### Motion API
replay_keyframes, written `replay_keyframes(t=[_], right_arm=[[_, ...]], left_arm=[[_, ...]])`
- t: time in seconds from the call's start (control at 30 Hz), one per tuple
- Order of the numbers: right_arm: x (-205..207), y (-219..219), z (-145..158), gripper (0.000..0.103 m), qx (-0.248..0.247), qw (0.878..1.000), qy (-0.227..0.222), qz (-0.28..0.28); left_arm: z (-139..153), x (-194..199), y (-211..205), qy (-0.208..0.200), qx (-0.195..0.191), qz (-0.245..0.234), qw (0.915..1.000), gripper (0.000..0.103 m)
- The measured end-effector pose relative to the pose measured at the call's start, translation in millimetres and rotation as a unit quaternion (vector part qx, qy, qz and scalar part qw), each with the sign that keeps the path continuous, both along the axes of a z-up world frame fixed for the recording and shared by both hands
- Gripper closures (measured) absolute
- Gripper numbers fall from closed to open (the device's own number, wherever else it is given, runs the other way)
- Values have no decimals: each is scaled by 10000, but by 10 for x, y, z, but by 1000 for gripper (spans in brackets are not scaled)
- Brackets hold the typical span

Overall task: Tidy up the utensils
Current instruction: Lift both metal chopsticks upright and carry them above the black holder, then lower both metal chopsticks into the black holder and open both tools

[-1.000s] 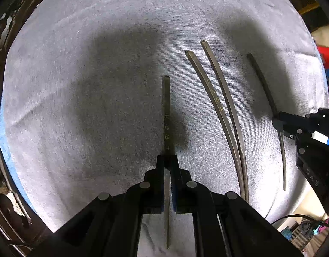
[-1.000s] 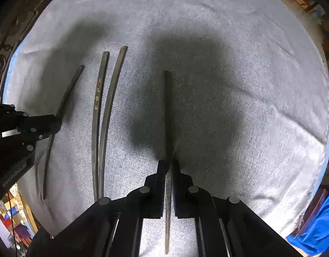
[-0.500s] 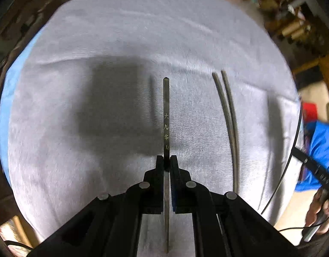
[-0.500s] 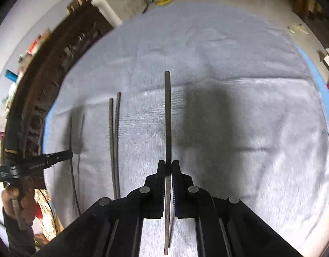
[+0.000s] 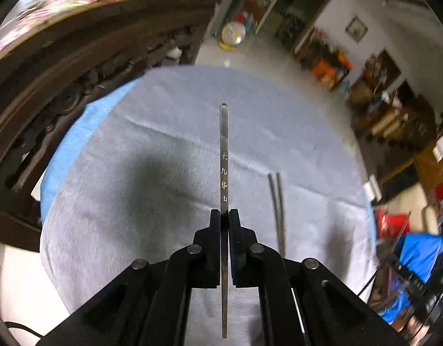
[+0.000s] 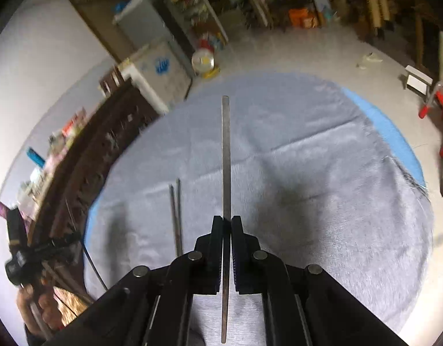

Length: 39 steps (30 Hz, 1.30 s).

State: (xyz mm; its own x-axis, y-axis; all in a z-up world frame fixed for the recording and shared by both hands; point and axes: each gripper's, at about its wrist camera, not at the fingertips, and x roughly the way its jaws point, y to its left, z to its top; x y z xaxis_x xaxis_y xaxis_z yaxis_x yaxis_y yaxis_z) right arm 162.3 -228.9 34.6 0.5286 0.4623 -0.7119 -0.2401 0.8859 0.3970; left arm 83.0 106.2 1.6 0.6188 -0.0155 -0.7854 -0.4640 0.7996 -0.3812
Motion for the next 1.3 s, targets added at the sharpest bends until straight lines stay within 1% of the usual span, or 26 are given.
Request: replay_keyframes(t=[0.17, 0.3, 0.37, 0.5, 0.57, 0.63, 0.77, 0.97, 1.07, 1.13, 1.3], right_arm=[[-344, -186, 223, 97, 566, 9969, -440, -315], [-586, -276, 423, 97, 903, 9920, -762, -437], [-705, -284, 491, 97, 1070, 9892, -902, -444], [-853, -231, 533, 97, 1223, 9860, -1051, -420], [-925, -204, 527, 97, 1238, 9846, -1147, -445], [-980, -181, 504, 97, 1323, 9838, -1132, -432], [-1068, -118, 420, 97, 1295, 9834, -1207, -390], [-1178, 23, 352, 97, 1052, 9844, -1384, -264], [-1241, 103, 317, 97, 854, 9851, -1484, -171], [-1270, 133, 286, 97, 811, 9854, -1490, -116], [-1304, 204, 216, 97, 713, 9869, -1450, -3]], left_arm=[[183, -361, -44, -593, -264, 262, 9975, 98], [349, -656, -93, -1032, -495, 471, 9923, 98], [420, -712, -122, -1155, -582, 506, 9903, 98], [528, -846, -206, -1444, -707, 546, 9855, 98], [581, -908, -276, -1568, -655, 561, 9839, 98], [611, -956, -357, -1677, -633, 544, 9823, 98], [597, -989, -500, -1858, -613, 470, 9795, 98], [533, -989, -703, -1993, -348, 403, 9785, 98], [513, -1005, -812, -2022, -177, 328, 9786, 98], [500, -1013, -899, -2017, -76, 238, 9791, 98], [421, -979, -1006, -1951, 36, 73, 9808, 98]])
